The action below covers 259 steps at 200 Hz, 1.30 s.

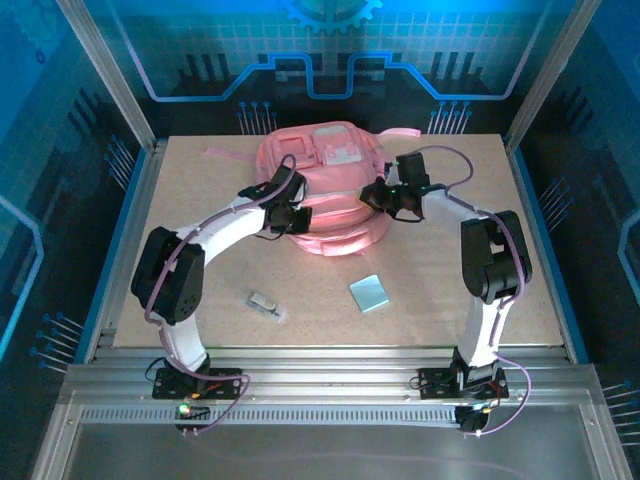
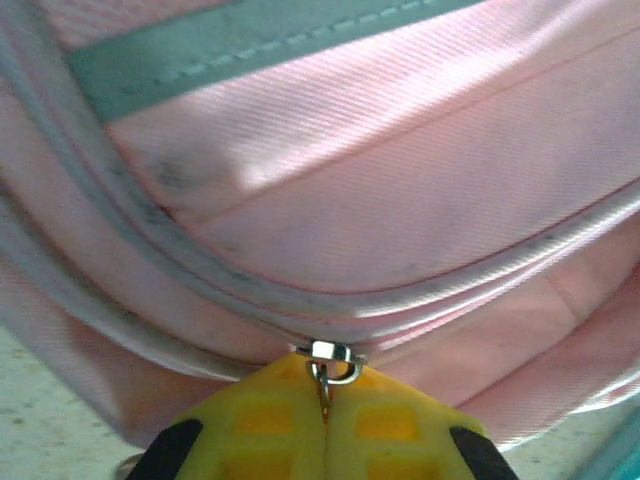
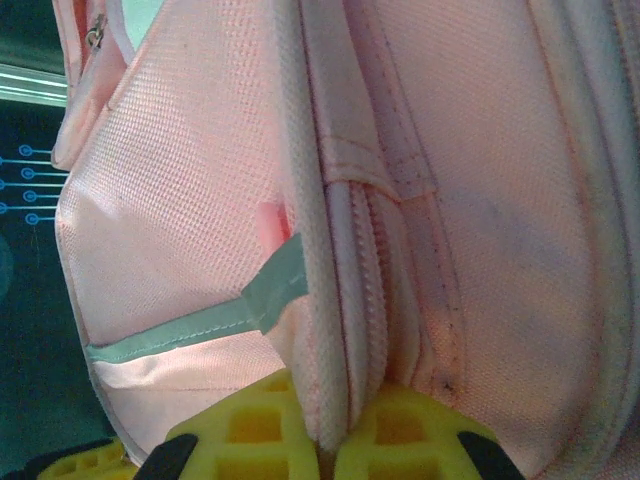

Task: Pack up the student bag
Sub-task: Unzip the student bag at the top-center of the table.

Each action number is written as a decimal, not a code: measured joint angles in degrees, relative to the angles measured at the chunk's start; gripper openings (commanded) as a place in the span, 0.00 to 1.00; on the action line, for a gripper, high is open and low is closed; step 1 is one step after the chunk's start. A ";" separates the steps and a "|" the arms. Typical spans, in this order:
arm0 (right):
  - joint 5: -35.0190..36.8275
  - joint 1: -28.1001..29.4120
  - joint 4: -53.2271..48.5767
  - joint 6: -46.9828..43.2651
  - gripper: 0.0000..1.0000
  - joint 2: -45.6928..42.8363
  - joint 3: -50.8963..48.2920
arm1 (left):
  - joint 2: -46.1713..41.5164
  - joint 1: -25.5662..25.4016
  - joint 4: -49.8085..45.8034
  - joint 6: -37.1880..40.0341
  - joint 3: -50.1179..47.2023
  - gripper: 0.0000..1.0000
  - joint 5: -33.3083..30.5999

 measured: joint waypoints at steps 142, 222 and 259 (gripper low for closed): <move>2.64 -0.26 -10.47 -15.87 0.00 0.00 7.85 | 4.13 6.80 14.62 23.98 0.50 0.00 -5.84; -0.63 -1.92 -15.69 -23.04 0.00 0.00 11.28 | 1.92 11.45 16.96 29.55 -1.44 0.12 8.11; -1.40 -2.45 -17.86 -25.11 0.00 0.00 12.50 | 1.99 12.00 15.08 29.20 -0.04 0.23 7.74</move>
